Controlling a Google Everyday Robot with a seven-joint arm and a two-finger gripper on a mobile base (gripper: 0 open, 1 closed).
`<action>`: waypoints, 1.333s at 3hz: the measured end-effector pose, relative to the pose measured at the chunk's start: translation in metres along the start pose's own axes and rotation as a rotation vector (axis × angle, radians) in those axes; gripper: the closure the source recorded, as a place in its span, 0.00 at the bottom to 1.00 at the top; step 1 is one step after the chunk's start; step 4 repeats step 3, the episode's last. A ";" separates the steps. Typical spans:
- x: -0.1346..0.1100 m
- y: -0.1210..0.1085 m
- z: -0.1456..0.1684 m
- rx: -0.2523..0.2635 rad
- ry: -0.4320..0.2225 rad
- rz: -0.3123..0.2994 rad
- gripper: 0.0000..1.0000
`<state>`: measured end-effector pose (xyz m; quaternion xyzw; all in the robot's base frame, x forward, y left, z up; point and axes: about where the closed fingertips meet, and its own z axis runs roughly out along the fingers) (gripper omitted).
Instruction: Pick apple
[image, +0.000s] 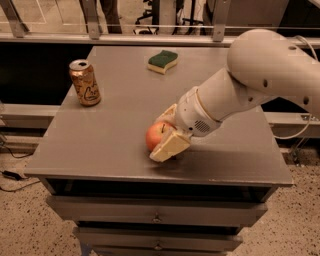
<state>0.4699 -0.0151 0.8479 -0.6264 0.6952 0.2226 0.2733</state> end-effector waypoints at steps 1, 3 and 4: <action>-0.011 -0.013 -0.017 0.027 -0.010 -0.030 0.75; -0.056 -0.089 -0.116 0.202 -0.068 -0.117 1.00; -0.056 -0.089 -0.116 0.202 -0.068 -0.117 1.00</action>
Offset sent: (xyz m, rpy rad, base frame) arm 0.0839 -0.0441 0.1298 0.0469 -0.2516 -0.0144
